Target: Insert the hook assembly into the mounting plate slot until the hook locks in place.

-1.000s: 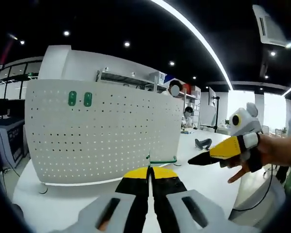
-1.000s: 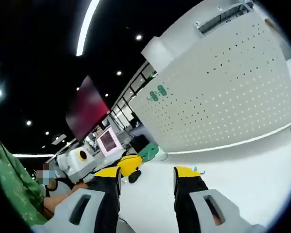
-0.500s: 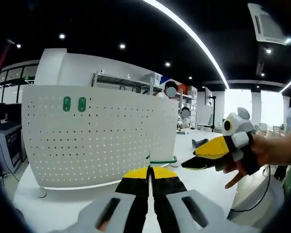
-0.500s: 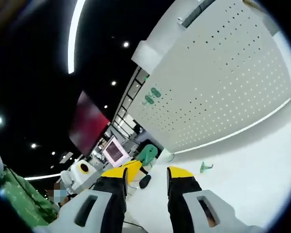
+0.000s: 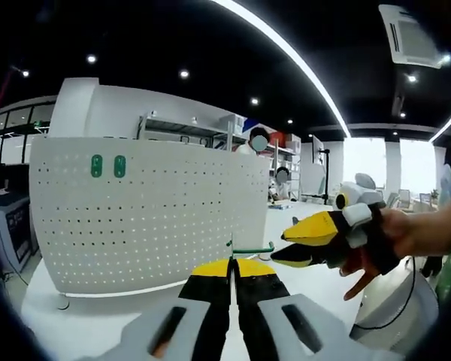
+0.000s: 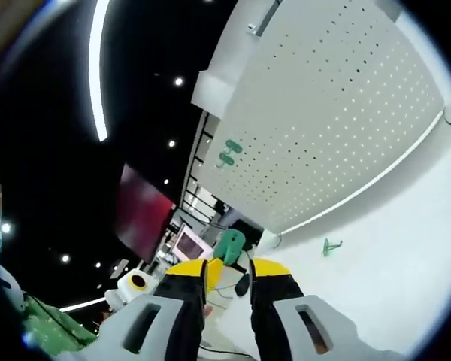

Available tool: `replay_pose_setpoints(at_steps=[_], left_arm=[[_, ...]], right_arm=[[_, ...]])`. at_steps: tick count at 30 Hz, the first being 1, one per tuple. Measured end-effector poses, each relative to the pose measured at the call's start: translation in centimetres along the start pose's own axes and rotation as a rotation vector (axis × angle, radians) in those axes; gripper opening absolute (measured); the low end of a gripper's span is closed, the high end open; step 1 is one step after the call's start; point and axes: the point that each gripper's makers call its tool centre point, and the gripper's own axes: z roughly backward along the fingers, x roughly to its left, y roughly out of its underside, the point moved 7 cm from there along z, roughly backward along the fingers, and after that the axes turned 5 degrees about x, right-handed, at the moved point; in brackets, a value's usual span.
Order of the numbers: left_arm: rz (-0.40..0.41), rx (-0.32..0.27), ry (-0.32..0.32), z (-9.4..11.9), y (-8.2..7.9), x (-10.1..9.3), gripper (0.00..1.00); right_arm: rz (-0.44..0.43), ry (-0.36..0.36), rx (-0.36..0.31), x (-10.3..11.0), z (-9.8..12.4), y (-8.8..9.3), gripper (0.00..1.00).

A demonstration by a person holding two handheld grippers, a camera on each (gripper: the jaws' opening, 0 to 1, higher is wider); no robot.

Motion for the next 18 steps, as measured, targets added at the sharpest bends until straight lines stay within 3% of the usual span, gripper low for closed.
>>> replay_pose_setpoints(at_steps=[18], left_arm=[[-0.011,-0.010,0.032,-0.4,-0.1,-1.3,0.01]], right_arm=[[0.000,0.000,0.001,0.3,-0.7,-0.1,0.14]])
